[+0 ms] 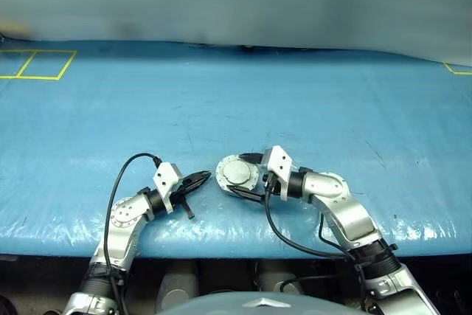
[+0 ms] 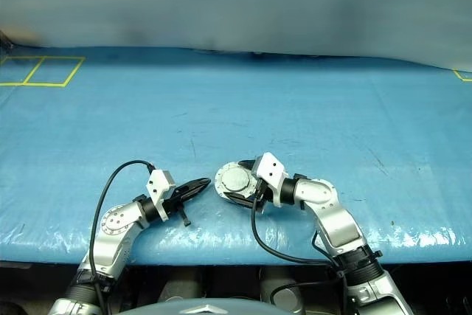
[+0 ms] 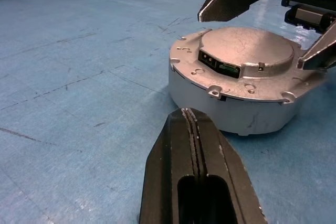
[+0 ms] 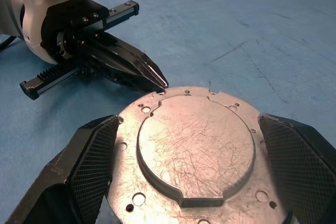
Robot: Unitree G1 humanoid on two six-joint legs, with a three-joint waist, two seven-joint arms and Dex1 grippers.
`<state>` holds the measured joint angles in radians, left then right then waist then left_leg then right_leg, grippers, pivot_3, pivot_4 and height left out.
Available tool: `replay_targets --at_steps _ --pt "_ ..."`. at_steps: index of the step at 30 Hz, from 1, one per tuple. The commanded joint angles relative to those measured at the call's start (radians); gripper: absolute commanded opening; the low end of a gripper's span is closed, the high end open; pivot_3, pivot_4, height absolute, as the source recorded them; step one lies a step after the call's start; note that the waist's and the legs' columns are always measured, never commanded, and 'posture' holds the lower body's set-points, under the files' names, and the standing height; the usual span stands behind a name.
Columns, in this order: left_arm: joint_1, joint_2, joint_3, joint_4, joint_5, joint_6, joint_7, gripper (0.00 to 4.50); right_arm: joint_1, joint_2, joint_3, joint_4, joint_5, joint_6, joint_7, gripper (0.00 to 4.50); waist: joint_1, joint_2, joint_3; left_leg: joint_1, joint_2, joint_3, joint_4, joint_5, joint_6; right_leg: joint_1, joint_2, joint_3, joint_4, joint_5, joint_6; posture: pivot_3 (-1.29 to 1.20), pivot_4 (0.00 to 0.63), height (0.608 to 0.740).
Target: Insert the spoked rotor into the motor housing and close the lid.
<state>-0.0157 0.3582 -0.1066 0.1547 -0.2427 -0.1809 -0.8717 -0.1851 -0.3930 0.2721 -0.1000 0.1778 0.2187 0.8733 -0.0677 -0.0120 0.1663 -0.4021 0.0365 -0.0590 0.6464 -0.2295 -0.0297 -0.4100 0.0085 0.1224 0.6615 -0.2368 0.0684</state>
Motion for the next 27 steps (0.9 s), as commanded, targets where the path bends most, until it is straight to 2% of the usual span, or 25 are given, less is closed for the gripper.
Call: replay_targets --at_steps 1,5,8,10,11,19,27 --pt "0.001 0.0 0.004 -0.028 -0.001 -0.008 0.006 0.0 -0.015 0.005 0.005 0.004 -0.007 -0.016 -0.005 4.46 0.0 0.0 0.0 0.0 0.0 0.0 0.0 0.0 0.0 0.0 0.0 0.0 0.0 0.0 0.0 0.0 0.15 0.74" --pt "-0.002 -0.001 0.004 -0.027 0.0 -0.008 0.006 0.0 -0.016 0.013 0.001 0.03 -0.013 -0.007 -0.018 4.46 0.0 0.0 0.0 0.0 0.0 0.0 0.0 0.0 0.0 0.0 0.0 0.0 0.0 0.0 0.0 0.0 0.15 0.74" --pt "-0.001 0.0 0.004 -0.027 0.001 -0.009 0.007 0.0 -0.009 0.014 -0.011 0.021 0.013 0.008 -0.01 3.85 0.0 0.0 0.0 0.0 0.0 0.0 0.0 0.0 0.0 0.0 0.0 0.0 0.0 0.0 0.0 0.0 0.15 0.74" --pt "-0.001 0.001 0.004 -0.028 0.001 -0.008 0.008 0.0 -0.006 0.008 -0.019 0.01 0.027 0.015 -0.002 3.17 0.0 0.0 0.0 0.0 0.0 0.0 0.0 0.0 0.0 0.0 0.0 0.0 0.0 0.0 0.0 0.0 0.15 0.74" --pt "0.0 0.001 0.004 -0.028 0.001 -0.007 0.008 0.0 -0.006 0.004 -0.024 0.006 0.03 0.017 -0.002 3.0 0.0 0.0 0.0 0.0 0.0 0.0 0.0 0.0 0.0 0.0 0.0 0.0 0.0 0.0 0.0 0.0 0.15 0.74" --pt "-0.002 -0.002 0.002 -0.02 0.0 -0.007 0.005 0.0 -0.018 0.0 -0.073 -0.044 0.134 0.055 0.034 3.0 0.001 0.0 0.0 0.0 0.0 0.0 0.0 0.0 0.0 0.0 0.0 0.0 0.0 0.0 0.0 0.0 0.15 0.74" --pt "-0.003 -0.004 0.001 -0.018 -0.001 -0.008 0.003 0.0 -0.036 -0.04 -0.022 -0.013 0.046 0.007 0.041 3.0 0.0 0.0 0.0 -0.001 0.0 0.0 0.0 0.0 0.0 0.0 0.0 0.0 0.0 0.0 0.0 0.0 0.15 0.74"
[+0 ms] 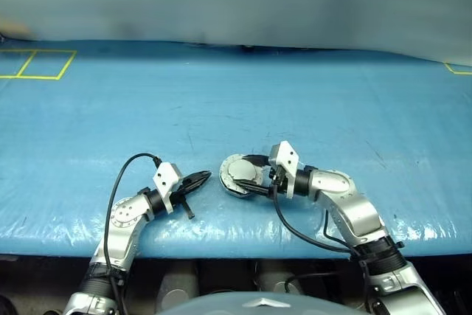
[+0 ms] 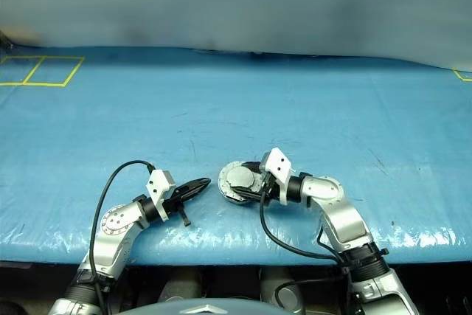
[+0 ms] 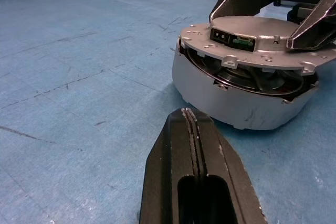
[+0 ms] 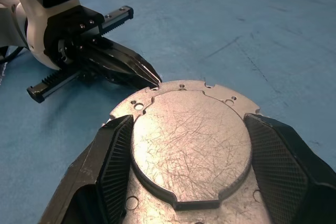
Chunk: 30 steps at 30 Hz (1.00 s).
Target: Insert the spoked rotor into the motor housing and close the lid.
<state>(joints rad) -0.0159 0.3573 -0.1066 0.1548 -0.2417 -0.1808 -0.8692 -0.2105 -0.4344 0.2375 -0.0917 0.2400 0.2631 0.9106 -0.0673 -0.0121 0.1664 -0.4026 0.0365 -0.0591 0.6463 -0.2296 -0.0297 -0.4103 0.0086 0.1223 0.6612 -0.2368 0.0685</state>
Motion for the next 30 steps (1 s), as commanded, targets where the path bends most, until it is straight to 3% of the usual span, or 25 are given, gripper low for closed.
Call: replay_targets --at_steps 1,26,30 --pt "-0.003 -0.003 0.001 -0.019 -0.002 -0.008 0.001 0.0 -0.01 0.006 0.015 -0.014 -0.021 -0.042 -0.001 3.0 0.0 0.0 0.0 0.0 0.0 0.0 0.0 0.0 0.0 0.0 0.0 0.0 0.0 0.0 0.0 0.0 0.15 0.74" --pt "-0.004 -0.002 0.003 -0.025 0.0 -0.008 0.003 0.0 -0.036 -0.014 0.061 0.087 -0.151 -0.062 -0.052 3.0 -0.001 0.0 0.0 0.002 0.0 0.0 0.001 0.0 0.0 0.002 0.0 0.0 0.001 0.0 0.0 0.0 0.15 0.74" --pt "-0.018 -0.033 0.03 -0.05 -0.05 0.014 0.029 0.0 -0.033 -0.016 0.066 0.087 -0.146 -0.058 -0.046 3.0 0.0 0.0 0.0 0.002 0.0 0.0 0.001 0.0 0.0 0.002 0.0 0.0 0.001 0.0 0.0 0.0 0.15 0.74"
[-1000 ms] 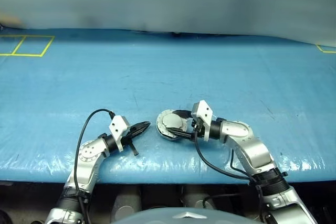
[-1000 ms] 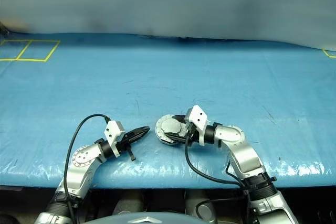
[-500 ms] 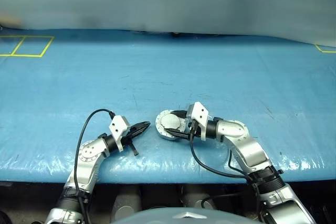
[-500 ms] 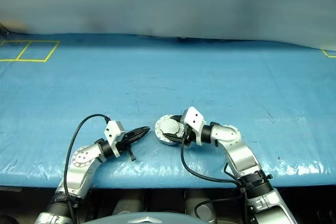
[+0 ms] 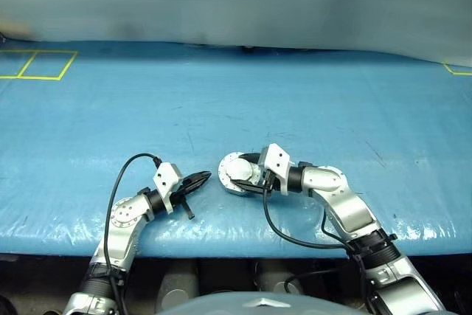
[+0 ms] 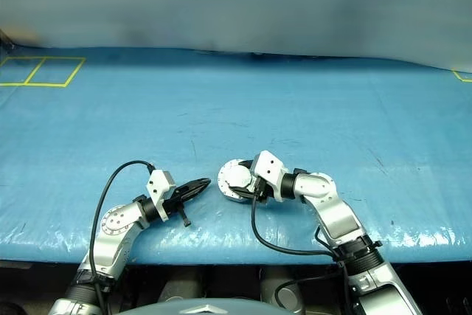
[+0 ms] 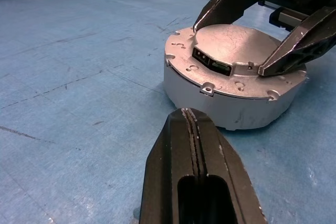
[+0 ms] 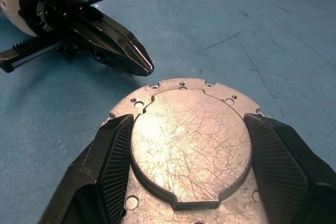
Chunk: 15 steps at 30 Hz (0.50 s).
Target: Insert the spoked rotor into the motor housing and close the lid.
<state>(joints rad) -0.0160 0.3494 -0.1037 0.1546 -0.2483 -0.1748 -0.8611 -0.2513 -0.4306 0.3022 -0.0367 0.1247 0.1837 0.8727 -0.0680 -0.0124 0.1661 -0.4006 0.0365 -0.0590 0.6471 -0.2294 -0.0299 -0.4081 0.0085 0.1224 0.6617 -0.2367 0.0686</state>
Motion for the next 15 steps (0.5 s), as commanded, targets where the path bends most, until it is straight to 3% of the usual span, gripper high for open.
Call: replay_targets --at_steps 1,15 --pt "-0.023 -0.033 0.034 -0.054 -0.054 0.01 0.027 0.0 0.008 -0.02 0.002 0.031 -0.029 0.022 -0.008 3.0 0.001 0.0 0.0 0.0 0.0 0.0 0.0 0.0 0.0 0.0 0.0 0.0 0.0 0.0 0.0 0.0 0.15 0.74" --pt "-0.031 -0.001 -0.012 -0.097 -0.119 0.13 -0.106 0.0 0.02 -0.017 0.002 0.024 -0.033 0.017 -0.024 3.0 0.0 0.0 0.0 0.0 0.0 0.0 0.0 0.0 0.0 0.0 0.0 0.0 0.0 0.0 0.0 0.0 0.15 0.74"
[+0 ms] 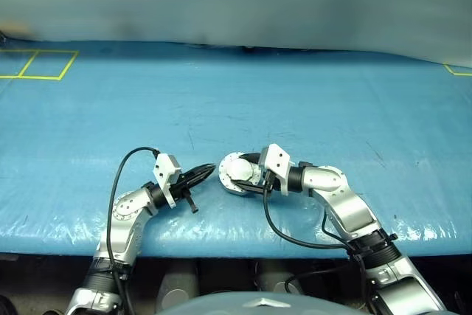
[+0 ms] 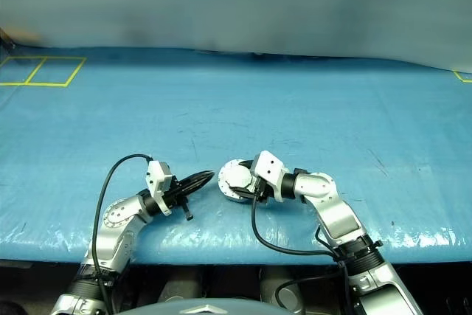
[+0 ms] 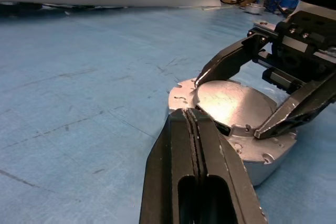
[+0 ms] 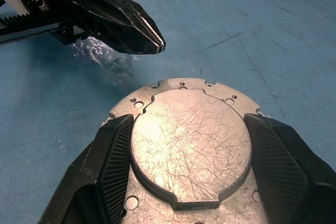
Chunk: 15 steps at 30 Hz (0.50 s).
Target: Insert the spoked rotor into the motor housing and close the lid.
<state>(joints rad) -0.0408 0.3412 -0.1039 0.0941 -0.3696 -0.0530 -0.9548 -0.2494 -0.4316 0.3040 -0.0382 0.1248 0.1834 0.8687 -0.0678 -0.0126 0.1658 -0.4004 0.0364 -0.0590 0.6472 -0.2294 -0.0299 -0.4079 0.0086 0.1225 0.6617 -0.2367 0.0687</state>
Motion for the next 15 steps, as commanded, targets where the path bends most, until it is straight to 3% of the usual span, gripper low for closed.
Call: replay_targets --at_steps 1,15 --pt "-0.01 0.008 -0.015 -0.03 0.013 0.007 -0.011 0.0 0.019 -0.015 0.0 0.024 -0.033 0.017 -0.022 3.0 0.0 0.0 0.0 0.0 0.0 0.0 0.0 0.0 0.0 0.0 0.0 0.0 0.0 0.0 0.0 0.0 0.15 0.74" --pt "-0.062 -0.026 -0.086 0.066 0.112 0.035 0.015 0.0 0.029 -0.011 -0.003 0.005 -0.025 0.023 -0.037 3.0 0.002 0.0 -0.001 0.0 0.0 0.0 0.0 0.0 0.0 0.001 0.0 0.0 0.0 0.0 0.0 0.0 0.15 0.74"
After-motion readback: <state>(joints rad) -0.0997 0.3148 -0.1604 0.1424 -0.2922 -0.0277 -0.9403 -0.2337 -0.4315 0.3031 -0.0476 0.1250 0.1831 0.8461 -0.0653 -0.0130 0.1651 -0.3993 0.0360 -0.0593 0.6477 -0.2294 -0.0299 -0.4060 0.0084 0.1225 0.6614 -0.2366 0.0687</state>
